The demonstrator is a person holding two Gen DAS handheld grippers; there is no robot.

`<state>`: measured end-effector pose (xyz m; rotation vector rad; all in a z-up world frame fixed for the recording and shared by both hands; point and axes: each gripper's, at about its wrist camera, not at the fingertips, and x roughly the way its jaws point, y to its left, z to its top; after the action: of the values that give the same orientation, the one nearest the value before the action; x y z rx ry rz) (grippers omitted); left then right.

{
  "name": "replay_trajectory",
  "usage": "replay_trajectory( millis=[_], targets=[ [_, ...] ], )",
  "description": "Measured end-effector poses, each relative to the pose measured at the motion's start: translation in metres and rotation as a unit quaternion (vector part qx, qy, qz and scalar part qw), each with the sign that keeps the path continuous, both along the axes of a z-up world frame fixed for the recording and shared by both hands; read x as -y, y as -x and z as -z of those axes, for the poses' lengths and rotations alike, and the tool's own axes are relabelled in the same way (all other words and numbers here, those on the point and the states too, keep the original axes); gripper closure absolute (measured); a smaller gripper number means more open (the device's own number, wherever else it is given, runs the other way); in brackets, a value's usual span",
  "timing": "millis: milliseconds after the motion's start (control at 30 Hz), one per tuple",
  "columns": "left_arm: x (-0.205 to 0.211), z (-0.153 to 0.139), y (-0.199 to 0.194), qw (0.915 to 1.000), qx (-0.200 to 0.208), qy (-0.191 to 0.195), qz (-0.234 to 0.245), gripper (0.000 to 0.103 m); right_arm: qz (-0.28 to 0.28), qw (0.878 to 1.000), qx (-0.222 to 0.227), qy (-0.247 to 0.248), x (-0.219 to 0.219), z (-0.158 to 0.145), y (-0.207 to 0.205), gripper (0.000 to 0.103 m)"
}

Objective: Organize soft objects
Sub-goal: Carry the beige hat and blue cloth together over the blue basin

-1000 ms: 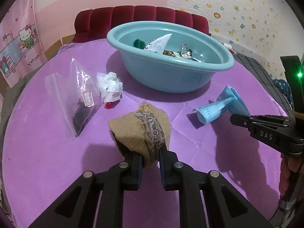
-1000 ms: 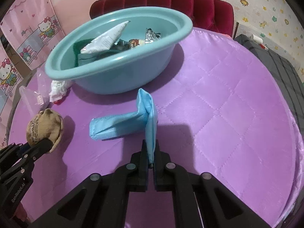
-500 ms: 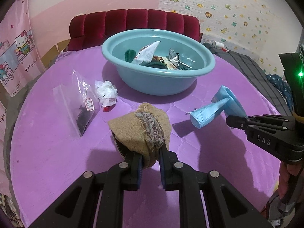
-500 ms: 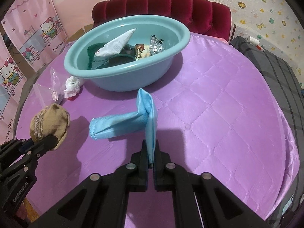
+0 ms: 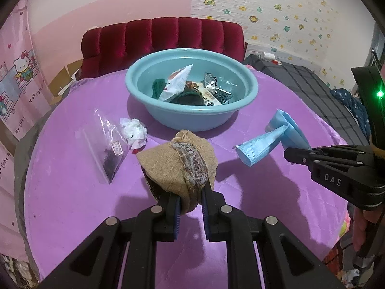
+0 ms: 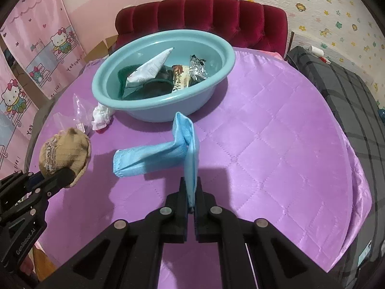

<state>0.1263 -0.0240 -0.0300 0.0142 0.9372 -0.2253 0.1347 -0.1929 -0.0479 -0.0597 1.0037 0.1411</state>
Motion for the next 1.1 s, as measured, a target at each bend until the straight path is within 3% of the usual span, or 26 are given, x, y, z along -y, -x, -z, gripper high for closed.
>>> replay_trajectory(
  millis=[600, 1100],
  targets=[
    [0.007, -0.040, -0.014, 0.9993, 0.023, 0.012, 0.028, 0.087, -0.001, 1.000, 0.014, -0.013, -0.003, -0.044, -0.018, 0.101],
    [0.012, -0.056, -0.057, 0.9987, 0.036, 0.011, 0.036, 0.087, -0.008, 0.999, 0.019, -0.026, -0.010, -0.070, -0.062, 0.101]
  ],
)
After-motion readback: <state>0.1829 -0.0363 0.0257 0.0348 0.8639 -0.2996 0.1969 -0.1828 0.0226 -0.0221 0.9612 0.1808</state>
